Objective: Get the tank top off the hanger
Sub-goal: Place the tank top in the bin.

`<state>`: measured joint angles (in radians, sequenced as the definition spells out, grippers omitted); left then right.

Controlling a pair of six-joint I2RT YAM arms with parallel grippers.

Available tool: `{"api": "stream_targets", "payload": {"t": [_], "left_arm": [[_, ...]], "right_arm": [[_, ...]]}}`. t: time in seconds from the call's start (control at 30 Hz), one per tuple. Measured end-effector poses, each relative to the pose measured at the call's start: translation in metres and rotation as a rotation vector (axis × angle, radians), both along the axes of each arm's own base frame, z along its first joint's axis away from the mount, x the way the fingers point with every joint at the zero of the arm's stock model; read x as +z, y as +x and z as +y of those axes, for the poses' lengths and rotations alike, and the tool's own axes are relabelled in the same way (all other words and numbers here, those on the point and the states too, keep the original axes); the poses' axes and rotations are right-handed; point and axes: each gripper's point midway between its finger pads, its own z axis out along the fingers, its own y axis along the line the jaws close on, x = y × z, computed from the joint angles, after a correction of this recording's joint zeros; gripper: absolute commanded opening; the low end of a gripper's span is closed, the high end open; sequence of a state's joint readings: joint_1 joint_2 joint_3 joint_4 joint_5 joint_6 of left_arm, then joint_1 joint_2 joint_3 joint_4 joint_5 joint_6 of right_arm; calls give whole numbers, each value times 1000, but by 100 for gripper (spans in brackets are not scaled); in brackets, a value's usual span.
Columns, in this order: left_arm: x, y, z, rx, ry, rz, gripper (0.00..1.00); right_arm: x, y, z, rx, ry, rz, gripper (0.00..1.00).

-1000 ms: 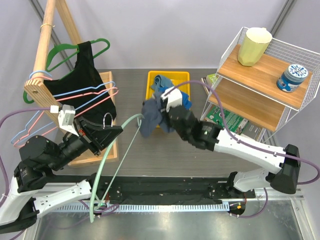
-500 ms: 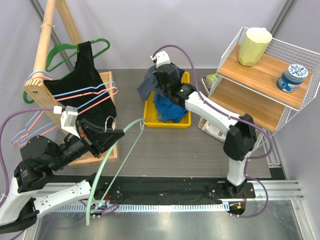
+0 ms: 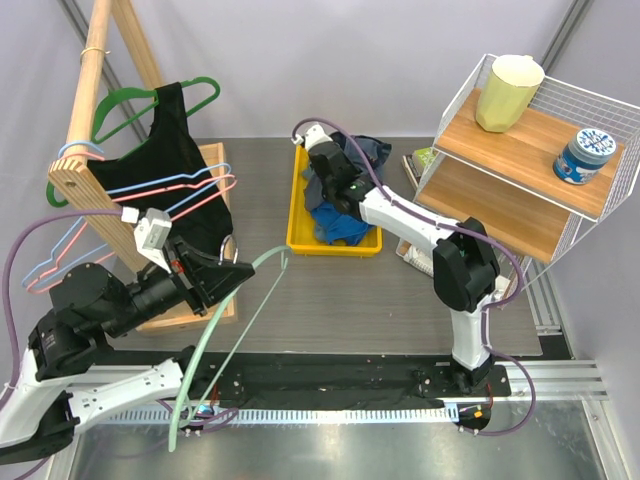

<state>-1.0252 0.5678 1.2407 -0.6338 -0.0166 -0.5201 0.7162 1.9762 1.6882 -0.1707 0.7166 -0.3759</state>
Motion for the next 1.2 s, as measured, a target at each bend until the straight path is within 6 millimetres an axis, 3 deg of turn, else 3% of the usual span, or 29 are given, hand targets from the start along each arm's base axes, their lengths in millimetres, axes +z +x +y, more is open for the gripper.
{"api": "stream_targets", "payload": {"t": [0.17, 0.27, 0.37, 0.53, 0.6, 0.7, 0.77, 0.87, 1.0, 1.1, 1.2], "left_arm": [[-5, -2, -3, -19, 21, 18, 0], [-6, -3, -2, -19, 17, 27, 0], [-5, -3, -2, -19, 11, 34, 0], [-4, -3, -3, -19, 2, 38, 0], [-3, -2, -5, -19, -3, 41, 0], [-4, 0, -10, -19, -1, 56, 0], [-6, 2, -14, -19, 7, 66, 0], [-8, 5, -18, -19, 14, 75, 0], [-12, 9, -21, -4, 11, 93, 0], [-12, 12, -22, 9, 4, 95, 0], [-10, 16, -24, 20, -1, 94, 0]], "right_arm": [[-16, -4, 11, 59, 27, 38, 1], [-30, -3, 28, 102, 109, 61, 1], [-60, 1, 52, 133, 215, 107, 1], [-119, 4, 70, 116, 364, 217, 2], [-133, 2, 69, 102, 439, 256, 3], [-139, 8, 65, 85, 559, 271, 7], [-141, 12, 59, 72, 605, 274, 12], [-141, 13, 56, 56, 634, 276, 29], [-140, 6, 54, 44, 624, 299, 72], [-133, -4, 52, 47, 604, 323, 84], [-118, -19, 43, 29, 573, 350, 88]]}}
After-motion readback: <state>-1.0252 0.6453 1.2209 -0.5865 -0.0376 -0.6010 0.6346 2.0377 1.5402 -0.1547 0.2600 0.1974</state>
